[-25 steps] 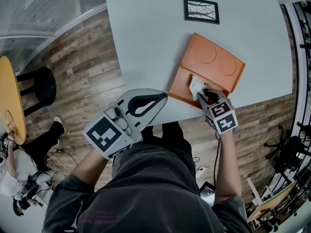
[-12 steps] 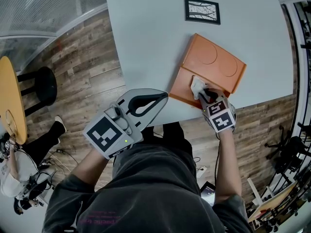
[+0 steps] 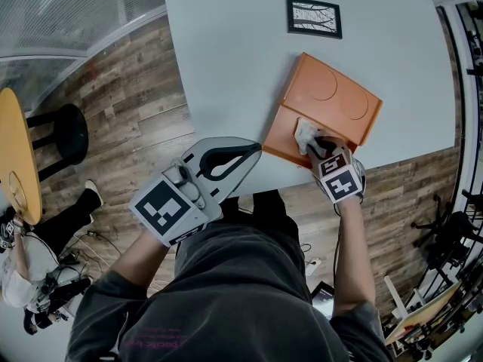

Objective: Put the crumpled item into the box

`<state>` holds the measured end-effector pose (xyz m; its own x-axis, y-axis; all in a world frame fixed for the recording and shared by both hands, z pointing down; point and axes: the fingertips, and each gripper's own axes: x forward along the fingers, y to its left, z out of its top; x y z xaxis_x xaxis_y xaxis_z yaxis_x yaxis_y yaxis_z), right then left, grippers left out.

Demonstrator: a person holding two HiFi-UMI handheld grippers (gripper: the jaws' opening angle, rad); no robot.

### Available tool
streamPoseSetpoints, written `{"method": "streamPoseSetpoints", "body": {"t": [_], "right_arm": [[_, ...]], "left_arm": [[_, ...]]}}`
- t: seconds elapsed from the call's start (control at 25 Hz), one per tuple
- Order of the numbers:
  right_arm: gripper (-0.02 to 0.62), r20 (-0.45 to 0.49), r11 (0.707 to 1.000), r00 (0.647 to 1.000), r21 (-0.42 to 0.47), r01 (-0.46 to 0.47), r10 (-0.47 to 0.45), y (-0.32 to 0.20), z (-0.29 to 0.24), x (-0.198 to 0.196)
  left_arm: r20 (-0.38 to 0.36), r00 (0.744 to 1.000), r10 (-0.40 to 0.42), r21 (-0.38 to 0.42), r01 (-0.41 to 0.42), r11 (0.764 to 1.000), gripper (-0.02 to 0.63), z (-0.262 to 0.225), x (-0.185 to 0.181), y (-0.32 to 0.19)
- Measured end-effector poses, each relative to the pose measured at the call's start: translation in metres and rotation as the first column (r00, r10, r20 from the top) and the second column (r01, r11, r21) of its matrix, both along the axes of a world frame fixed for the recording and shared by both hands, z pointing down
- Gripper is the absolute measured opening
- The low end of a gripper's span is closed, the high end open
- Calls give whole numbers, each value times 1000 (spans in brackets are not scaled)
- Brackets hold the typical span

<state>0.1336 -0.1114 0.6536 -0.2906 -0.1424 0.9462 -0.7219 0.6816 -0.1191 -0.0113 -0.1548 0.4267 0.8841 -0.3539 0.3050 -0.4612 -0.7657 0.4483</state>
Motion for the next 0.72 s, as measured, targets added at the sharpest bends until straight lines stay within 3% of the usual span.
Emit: {"method": "streamPoseSetpoints", "body": {"t": [0.72], "right_arm": [[118,3,1000,1000,2,-15,15,-1,-8,0]], "left_arm": [[-5,1000,10,14,-10,1000,12,-9,5,2]]}}
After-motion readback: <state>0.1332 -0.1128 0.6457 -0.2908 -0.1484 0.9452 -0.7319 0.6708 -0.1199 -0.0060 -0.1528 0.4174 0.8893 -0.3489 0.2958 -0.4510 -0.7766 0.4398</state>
